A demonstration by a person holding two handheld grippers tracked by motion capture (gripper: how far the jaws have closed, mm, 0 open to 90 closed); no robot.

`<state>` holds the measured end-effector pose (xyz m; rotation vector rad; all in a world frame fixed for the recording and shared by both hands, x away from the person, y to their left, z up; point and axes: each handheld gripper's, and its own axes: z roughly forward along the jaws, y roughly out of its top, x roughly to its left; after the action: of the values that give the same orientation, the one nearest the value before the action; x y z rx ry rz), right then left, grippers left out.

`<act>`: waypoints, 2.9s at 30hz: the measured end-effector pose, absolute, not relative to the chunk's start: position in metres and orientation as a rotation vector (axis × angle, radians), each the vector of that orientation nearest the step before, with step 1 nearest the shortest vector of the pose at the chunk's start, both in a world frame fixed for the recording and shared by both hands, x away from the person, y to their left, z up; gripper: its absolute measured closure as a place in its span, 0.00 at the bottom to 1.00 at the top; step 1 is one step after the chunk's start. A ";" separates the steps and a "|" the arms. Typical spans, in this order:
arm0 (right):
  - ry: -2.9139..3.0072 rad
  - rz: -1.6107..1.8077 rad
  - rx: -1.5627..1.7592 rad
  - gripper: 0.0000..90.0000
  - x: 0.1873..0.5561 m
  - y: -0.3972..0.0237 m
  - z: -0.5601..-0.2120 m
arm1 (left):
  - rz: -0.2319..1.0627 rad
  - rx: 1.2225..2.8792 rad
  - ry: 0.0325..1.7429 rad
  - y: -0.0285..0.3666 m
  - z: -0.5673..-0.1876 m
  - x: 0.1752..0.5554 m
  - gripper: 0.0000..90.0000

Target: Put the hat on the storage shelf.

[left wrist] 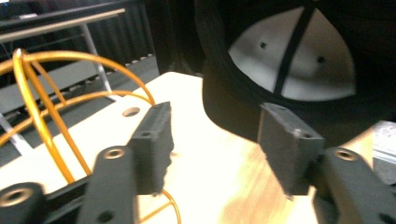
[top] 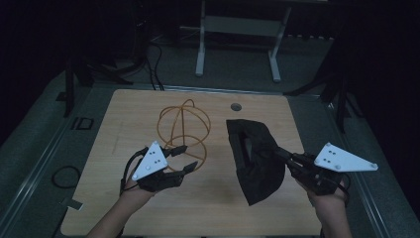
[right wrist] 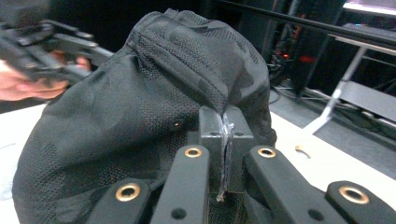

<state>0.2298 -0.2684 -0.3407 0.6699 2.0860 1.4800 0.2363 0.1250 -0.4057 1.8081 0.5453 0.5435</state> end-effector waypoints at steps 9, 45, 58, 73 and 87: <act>2.041 1.455 0.717 0.99 0.262 -0.257 -0.331 | 0.573 1.765 0.685 0.148 -0.437 0.231 0.16; 2.105 1.383 0.682 0.99 0.338 -0.147 -0.300 | 0.701 1.706 1.003 0.207 -0.537 0.209 0.03; 2.243 1.348 0.627 0.99 0.353 -0.100 -0.314 | 0.699 1.712 1.010 0.209 -0.540 0.209 0.03; 2.302 1.327 0.653 0.98 0.369 -0.065 -0.331 | 0.698 1.714 1.007 0.209 -0.541 0.209 0.03; 2.321 1.349 0.667 0.77 0.376 -0.053 -0.343 | 0.678 1.710 1.004 0.209 -0.543 0.209 0.03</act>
<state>0.3756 -0.0526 -0.3426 0.6674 2.3211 1.3491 0.2086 0.2092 -0.5426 1.7105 1.0042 0.6777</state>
